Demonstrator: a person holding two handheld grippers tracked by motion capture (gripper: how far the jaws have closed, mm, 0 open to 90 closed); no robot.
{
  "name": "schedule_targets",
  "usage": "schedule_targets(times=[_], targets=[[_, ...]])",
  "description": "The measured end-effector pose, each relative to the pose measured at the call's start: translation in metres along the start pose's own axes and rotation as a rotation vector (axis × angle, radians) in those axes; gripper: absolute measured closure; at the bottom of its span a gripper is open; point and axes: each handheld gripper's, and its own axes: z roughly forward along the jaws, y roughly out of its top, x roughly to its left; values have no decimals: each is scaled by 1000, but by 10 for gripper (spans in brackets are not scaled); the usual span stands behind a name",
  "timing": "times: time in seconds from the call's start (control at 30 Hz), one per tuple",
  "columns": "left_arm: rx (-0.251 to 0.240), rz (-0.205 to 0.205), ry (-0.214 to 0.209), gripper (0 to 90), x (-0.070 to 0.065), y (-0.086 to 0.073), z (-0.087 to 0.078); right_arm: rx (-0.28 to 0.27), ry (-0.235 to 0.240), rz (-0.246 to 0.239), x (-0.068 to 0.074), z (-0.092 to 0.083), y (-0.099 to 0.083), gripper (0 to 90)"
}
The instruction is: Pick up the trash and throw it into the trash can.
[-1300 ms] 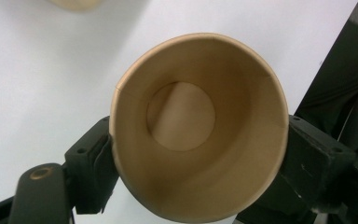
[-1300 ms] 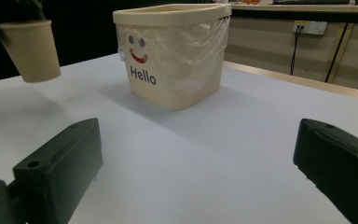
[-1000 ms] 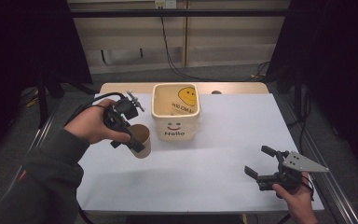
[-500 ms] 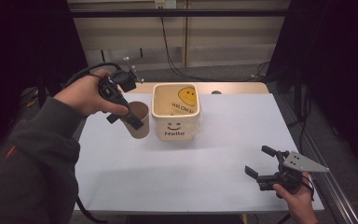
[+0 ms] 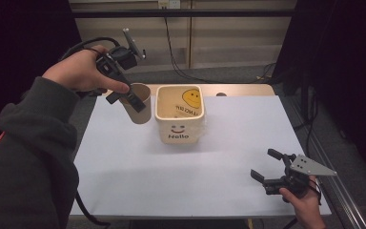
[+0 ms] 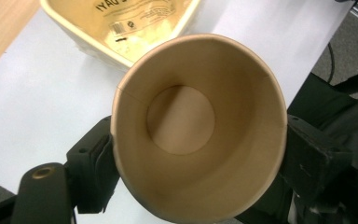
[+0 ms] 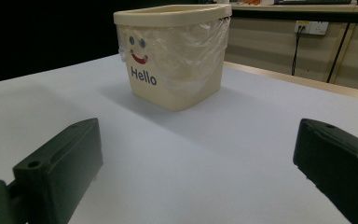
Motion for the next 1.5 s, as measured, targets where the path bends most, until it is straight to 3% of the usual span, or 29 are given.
schedule_targets(times=[0.03,0.07,0.4,0.47,0.5,0.67,1.07,1.33,1.5], targets=[[-12,-15,4,211,0,1,0,0,0,0,0,0,0,9],[-3,-1,3,211,2,2,-1,-2,0,5,0,0,0,9],[-14,-15,30,212,13,14,7,2,2,7,1,0,0,9],[-31,-35,39,211,16,21,11,4,1,4,0,0,0,9],[-22,-17,37,211,18,24,13,4,1,4,0,0,0,8],[-25,-18,52,211,22,36,20,6,2,6,0,0,-1,8],[-52,-49,53,211,32,73,43,5,-3,-1,-1,0,-1,9],[-40,-48,60,212,37,79,49,8,1,4,-1,-1,-1,9],[-43,-73,73,208,41,81,60,10,5,3,0,-1,-1,9]])
